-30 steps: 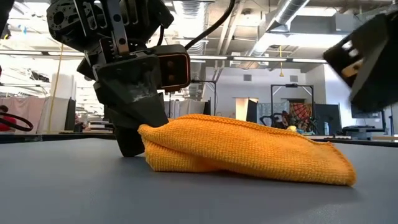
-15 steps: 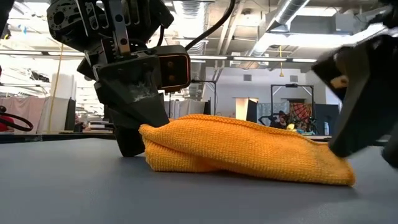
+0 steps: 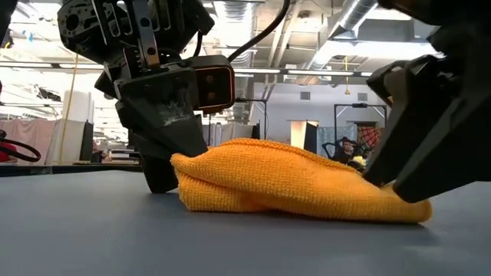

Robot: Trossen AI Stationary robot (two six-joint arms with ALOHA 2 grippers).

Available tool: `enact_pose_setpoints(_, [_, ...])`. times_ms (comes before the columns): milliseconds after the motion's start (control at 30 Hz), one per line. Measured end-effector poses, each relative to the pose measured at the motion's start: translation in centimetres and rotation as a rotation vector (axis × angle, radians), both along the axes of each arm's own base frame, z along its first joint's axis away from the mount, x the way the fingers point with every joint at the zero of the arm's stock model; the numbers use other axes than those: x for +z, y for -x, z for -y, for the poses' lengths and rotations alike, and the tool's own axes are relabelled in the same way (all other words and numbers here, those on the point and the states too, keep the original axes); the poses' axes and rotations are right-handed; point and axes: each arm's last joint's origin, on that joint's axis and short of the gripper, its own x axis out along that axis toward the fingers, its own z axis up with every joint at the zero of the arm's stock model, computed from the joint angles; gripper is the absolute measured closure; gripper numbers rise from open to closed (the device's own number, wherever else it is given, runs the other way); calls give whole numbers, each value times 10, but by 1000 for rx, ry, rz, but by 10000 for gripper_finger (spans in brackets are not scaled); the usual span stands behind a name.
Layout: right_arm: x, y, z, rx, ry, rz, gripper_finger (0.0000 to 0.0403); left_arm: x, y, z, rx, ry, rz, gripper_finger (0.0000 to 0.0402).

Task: Roll towel
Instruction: Roll the orange microfiber towel

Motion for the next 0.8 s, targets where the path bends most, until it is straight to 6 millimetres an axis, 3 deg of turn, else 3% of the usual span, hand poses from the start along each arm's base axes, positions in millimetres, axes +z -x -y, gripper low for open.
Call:
enact_pose_setpoints(233, [-18,-1,1,-12,28,-36,236,0,1,1,-27,-8,26,400])
enact_pose_setpoints(400, [-30,-1,1,-58,42,-43,248,2,2,3,-111,10,55,372])
enact_pose_setpoints(700, [-30,1,1,-104,2,-54,376,16,6,-6,-204,11,90,323])
enact_pose_setpoints(800, [-29,1,1,-115,-52,-72,386,23,9,-7,-218,-11,111,322])
